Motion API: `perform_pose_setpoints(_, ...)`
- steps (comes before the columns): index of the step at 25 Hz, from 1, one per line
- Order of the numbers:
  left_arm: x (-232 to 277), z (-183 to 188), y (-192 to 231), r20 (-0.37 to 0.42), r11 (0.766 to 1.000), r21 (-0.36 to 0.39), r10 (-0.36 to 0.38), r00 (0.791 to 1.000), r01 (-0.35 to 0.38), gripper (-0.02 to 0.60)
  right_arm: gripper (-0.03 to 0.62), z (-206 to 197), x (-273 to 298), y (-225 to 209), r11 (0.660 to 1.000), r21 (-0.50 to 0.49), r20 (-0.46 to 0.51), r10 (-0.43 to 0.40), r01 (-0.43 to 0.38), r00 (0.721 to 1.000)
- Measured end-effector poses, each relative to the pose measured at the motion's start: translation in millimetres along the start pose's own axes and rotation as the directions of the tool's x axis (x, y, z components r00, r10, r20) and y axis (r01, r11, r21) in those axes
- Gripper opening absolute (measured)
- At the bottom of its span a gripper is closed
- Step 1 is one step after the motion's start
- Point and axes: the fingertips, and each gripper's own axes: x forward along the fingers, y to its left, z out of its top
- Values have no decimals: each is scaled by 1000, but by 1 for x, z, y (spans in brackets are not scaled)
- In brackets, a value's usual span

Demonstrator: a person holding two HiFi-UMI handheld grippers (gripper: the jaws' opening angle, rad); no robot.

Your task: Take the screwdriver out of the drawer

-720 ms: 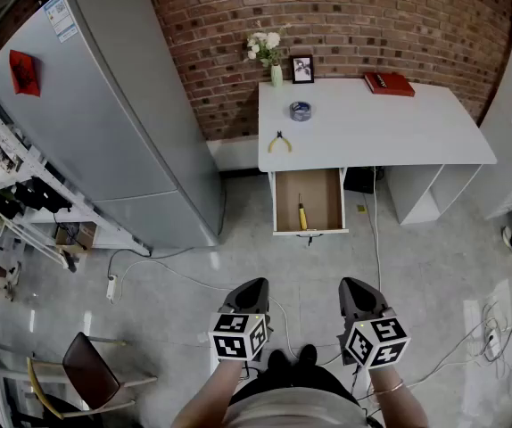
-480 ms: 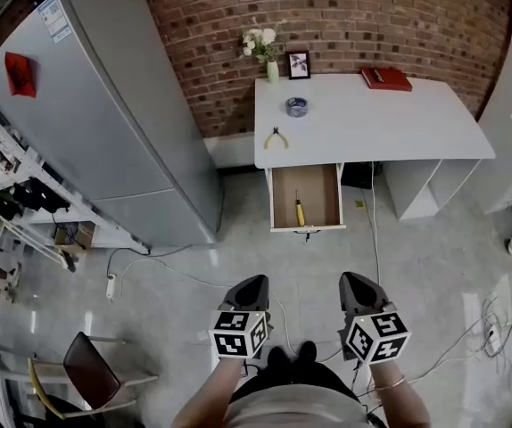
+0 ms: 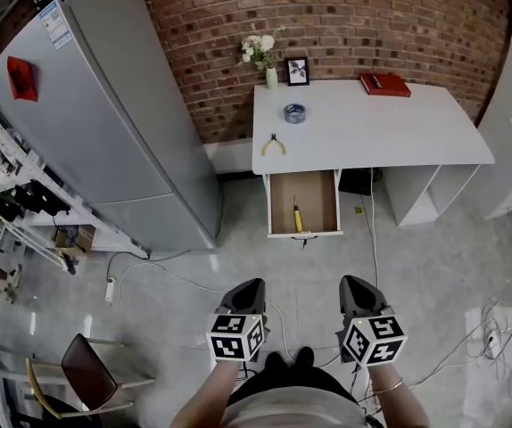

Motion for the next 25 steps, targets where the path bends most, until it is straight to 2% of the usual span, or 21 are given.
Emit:
perform_pose_setpoints(7, 1, -1, -9, -1, 1000, 3, 5, 1000, -5, -6, 15, 4, -3, -12, 999, -33, 13, -38, 38, 999)
perform_pose_setpoints(25, -8, -4, -23, 19, 999, 5, 39, 999, -39, -6, 141, -6, -9, -5, 996, -77, -49, 41, -45, 998)
